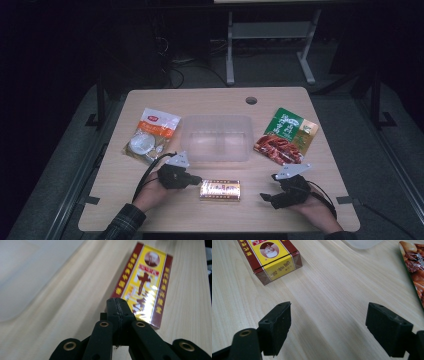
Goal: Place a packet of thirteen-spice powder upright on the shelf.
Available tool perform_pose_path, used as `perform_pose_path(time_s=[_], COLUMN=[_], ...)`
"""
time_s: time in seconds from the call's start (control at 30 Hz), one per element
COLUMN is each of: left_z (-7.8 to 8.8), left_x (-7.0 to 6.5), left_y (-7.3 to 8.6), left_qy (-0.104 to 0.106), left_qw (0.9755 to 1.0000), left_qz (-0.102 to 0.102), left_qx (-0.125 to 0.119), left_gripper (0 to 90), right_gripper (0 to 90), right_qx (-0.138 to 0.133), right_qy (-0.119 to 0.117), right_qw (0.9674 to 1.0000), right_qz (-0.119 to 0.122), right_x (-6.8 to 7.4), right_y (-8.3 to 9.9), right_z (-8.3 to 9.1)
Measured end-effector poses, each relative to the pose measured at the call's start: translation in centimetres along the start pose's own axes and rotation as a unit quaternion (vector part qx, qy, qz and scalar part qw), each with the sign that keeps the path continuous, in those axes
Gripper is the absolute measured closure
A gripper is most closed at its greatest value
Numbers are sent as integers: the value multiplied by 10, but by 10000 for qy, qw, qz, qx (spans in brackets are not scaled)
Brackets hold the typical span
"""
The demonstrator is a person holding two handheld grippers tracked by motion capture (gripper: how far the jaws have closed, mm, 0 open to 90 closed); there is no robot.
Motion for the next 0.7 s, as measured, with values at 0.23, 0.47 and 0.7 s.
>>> perform_pose_path(time_s=[0.23,0.47,0.7], left_z=[-15,-28,-19], left_x=[10,-3,-16], left_y=[-3,2,2], left_qy=[-111,203,246], left_qw=[9999,9994,9993], left_qz=[48,-23,-17], left_qx=[-6,292,277], left_gripper=[896,896,895], right_gripper=[199,199,199], right_qx=[43,33,15], right_qy=[-12,2,11], right_qw=[10000,10000,10000], right_qz=[4,-12,-16], right_x=[0,0,0], right_y=[0,1,1], right_z=[-1,0,1])
Point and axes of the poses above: each handheld gripper's, and its own axes: z roughly backward along the jaws, y roughly out of its underside, x roughly to its left, the point moved 2 cm from there along -z, roughly forward along the jaws, and after that the axes turned 8 degrees about -x, right-handed, at the moved point
